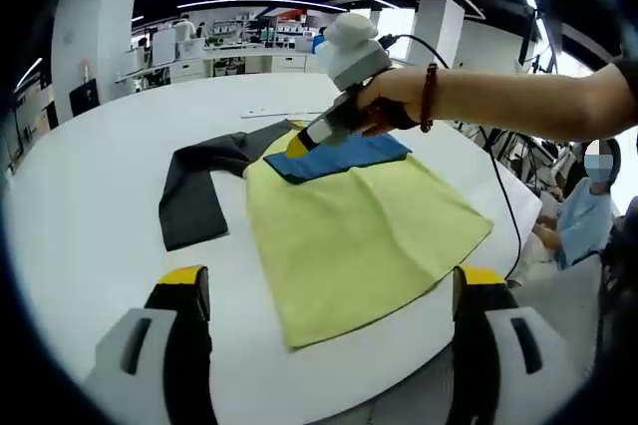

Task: Fold the garment on the visible template until the final outline fits inside the template.

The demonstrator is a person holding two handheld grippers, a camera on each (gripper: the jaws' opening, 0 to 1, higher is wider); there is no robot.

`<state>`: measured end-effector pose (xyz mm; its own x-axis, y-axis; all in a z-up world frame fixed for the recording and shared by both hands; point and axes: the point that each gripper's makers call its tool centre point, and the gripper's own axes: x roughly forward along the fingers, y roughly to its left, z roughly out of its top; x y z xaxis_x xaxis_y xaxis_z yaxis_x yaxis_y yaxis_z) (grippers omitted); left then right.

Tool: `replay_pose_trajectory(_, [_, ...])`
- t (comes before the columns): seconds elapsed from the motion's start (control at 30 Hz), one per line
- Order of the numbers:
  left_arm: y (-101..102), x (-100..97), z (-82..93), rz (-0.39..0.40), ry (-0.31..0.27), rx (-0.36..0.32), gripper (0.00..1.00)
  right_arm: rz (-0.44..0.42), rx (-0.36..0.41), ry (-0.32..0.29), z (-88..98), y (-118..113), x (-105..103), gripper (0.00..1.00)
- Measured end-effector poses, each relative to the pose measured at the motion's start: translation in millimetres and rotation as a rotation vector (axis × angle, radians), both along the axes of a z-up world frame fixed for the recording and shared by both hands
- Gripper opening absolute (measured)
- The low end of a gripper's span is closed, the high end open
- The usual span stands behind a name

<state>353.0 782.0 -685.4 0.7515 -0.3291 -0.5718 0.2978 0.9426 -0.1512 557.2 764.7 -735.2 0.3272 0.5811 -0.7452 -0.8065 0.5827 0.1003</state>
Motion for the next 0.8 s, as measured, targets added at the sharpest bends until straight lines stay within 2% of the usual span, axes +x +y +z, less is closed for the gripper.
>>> replay_pose_trajectory(0.13, [0,-1.0,0.9,-0.006,-0.004,0.003,0.99,-0.032,-0.027,-0.04,2.8,-16,8,0.24])
replay_pose_trajectory(0.27, [0,-0.9,3.0,-0.006,-0.012,0.003,0.99,-0.058,-0.038,-0.069,4.4,-33,17,0.48])
replay_pose_trajectory(0.37, [0,-0.8,3.6,-0.008,-0.015,0.007,0.99,-0.068,-0.05,-0.076,3.8,-45,21,0.59])
replay_pose_trajectory(0.53, [-1,0.1,6.3,-0.007,-0.024,0.007,0.99,-0.079,-0.101,-0.091,-1.9,-75,26,0.7])
replay_pose_trajectory(0.63, [-1,-0.2,7.3,-0.011,-0.026,0.014,0.99,-0.107,-0.081,-0.078,-1.3,-93,27,0.74])
replay_pose_trajectory(0.7, [-3,-0.9,7.8,-0.015,-0.027,0.013,0.99,-0.141,-0.061,-0.057,-0.3,-106,27,0.74])
replay_pose_trajectory(0.8, [-3,-1.6,7.5,-0.018,-0.025,0.019,0.99,-0.17,-0.06,-0.059,0.6,-125,30,0.74])
